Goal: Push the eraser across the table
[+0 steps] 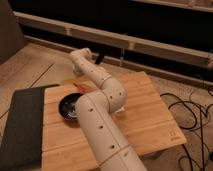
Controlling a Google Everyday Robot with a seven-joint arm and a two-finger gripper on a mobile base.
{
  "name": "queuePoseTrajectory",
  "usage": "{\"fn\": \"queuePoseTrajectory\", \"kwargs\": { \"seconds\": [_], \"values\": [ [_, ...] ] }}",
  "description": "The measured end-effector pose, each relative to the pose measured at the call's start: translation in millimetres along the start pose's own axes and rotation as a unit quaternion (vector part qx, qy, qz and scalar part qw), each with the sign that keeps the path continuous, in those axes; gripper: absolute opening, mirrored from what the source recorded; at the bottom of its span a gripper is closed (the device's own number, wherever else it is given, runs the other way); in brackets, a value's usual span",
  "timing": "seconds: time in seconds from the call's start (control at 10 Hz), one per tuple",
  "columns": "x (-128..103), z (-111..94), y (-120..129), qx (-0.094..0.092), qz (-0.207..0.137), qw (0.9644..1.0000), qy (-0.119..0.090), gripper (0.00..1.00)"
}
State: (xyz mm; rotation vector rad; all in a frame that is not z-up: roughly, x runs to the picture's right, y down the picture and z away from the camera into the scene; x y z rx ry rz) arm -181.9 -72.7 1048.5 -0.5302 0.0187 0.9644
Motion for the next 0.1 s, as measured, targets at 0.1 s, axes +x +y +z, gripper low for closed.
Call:
{"fn": "queuePoseTrajectory", "kwargs": {
  "seconds": [0.1],
  "values": [
    [0.0,0.2,0.3,0.0,0.0,1.0,0.0,0.03]
  ]
}}
